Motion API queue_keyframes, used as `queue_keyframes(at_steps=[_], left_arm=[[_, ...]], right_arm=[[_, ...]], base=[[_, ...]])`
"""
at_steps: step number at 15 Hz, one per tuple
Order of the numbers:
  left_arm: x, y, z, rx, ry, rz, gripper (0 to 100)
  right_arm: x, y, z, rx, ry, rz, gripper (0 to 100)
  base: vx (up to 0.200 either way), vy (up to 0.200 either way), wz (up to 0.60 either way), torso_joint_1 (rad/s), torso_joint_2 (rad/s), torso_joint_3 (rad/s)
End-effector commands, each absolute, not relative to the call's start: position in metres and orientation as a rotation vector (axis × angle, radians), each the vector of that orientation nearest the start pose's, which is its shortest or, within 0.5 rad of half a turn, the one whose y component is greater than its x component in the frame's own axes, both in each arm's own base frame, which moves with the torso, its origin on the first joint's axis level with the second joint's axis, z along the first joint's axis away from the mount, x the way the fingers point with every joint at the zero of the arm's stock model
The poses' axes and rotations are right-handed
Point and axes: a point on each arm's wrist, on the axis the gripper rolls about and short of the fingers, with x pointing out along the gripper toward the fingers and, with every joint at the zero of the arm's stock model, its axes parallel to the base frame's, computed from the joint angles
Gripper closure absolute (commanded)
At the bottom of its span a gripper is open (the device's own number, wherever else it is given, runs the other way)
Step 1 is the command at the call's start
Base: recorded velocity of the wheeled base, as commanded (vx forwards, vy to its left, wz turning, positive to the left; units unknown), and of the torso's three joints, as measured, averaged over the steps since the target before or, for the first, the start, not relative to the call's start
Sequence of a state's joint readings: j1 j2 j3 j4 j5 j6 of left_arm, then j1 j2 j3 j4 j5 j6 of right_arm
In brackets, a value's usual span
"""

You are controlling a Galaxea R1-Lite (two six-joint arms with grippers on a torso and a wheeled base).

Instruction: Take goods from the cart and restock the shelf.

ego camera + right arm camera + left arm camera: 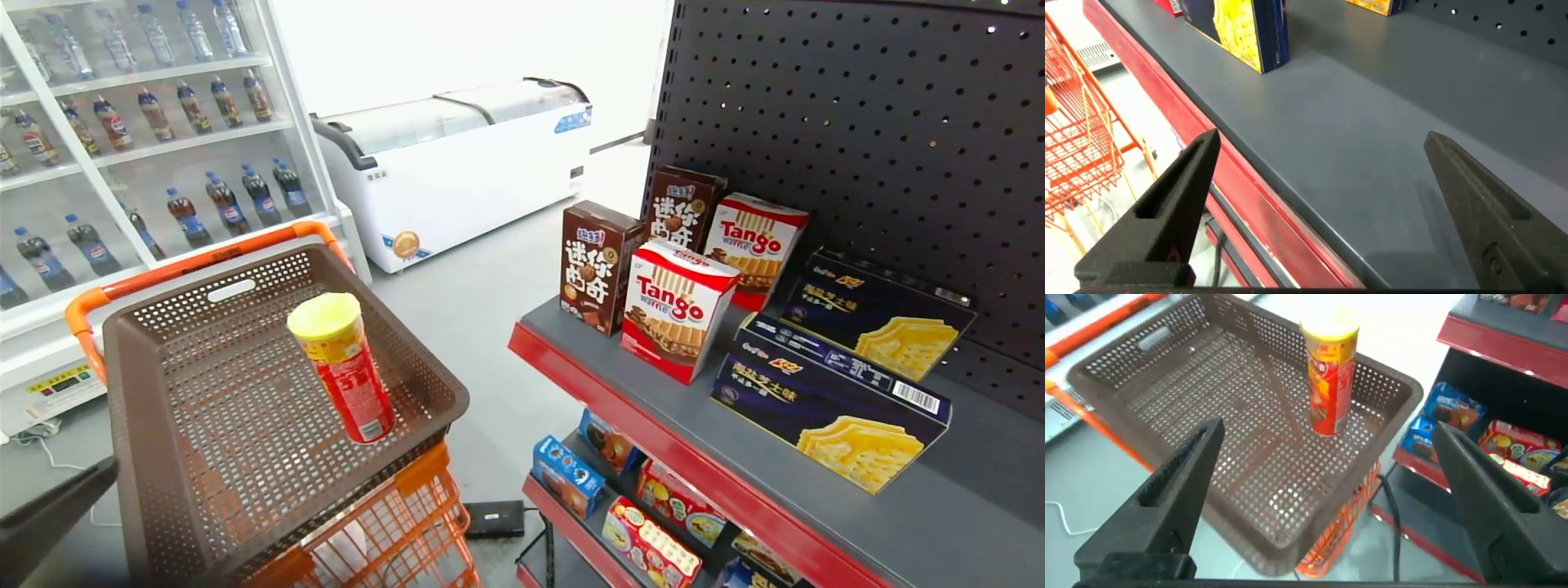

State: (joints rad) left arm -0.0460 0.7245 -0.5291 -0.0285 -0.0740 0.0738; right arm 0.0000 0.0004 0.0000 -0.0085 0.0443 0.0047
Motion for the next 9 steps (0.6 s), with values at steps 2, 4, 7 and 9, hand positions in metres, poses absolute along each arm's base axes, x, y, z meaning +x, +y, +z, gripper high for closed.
queue_keyframes(at_steps=[2,4,7,9], left_arm=[[0.163,-0.017,0.205,0.088,0.376,-0.196,0],[0.185,-0.021,0.195,0.089,0.352,-0.207,0],[0.219,-0.026,0.163,0.09,0.414,-0.212,0],[0.233,-0.027,0.148,0.092,0.417,-0.211,0]], right_arm=[[-0.023,0.001,0.076,0.004,-0.009,0.045,0],[-0.023,0.001,0.076,0.004,-0.009,0.045,0],[-0.023,0.001,0.076,0.004,-0.009,0.045,0],[-0.023,0.001,0.076,0.004,-0.009,0.045,0]], base=[[0.0,0.0,0.0,0.0,0.0,0.0],[0.0,0.0,0.0,0.0,0.0,0.0],[0.0,0.0,0.0,0.0,0.0,0.0],[0.0,0.0,0.0,0.0,0.0,0.0]])
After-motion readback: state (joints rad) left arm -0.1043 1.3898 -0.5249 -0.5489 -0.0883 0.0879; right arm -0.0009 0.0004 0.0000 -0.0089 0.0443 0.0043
